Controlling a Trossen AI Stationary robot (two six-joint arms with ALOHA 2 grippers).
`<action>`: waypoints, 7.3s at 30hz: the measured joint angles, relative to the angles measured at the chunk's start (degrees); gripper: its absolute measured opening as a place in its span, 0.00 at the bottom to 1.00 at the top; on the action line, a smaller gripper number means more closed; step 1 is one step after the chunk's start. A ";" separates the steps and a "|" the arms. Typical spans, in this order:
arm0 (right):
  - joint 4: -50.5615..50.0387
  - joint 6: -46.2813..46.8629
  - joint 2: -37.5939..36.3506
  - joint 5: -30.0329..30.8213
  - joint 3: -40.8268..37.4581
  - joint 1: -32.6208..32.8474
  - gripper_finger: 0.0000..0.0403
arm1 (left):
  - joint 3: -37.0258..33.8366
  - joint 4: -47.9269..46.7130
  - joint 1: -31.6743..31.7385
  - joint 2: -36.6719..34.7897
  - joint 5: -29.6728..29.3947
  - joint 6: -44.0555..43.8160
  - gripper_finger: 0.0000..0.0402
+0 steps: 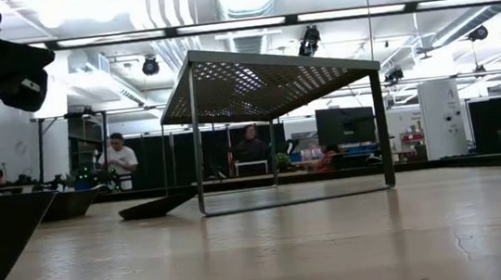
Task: Pick & Place Mini shaped plates
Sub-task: Stack the distorted square plate on top of the distorted square plate on the shelf
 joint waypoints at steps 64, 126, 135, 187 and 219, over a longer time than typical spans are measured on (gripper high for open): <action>33.35 25.99 7.30 1.63 -27.34 35.84 0.27 | -0.02 0.04 -0.01 0.02 -0.02 -0.01 0.00; 17.79 1.01 1.40 28.13 -11.77 26.49 0.02 | -0.02 0.00 0.00 0.09 -0.01 0.01 0.00; 12.30 -6.94 -0.15 29.04 -4.03 15.05 0.02 | -0.02 0.00 -0.01 0.09 -0.02 0.01 0.00; 17.76 -14.21 6.29 5.13 0.44 -24.90 0.02 | -0.02 0.00 0.01 0.11 0.00 0.00 0.00; 14.49 -16.07 6.29 5.19 0.22 -21.32 0.04 | -0.02 0.00 0.00 0.11 -0.01 0.00 0.00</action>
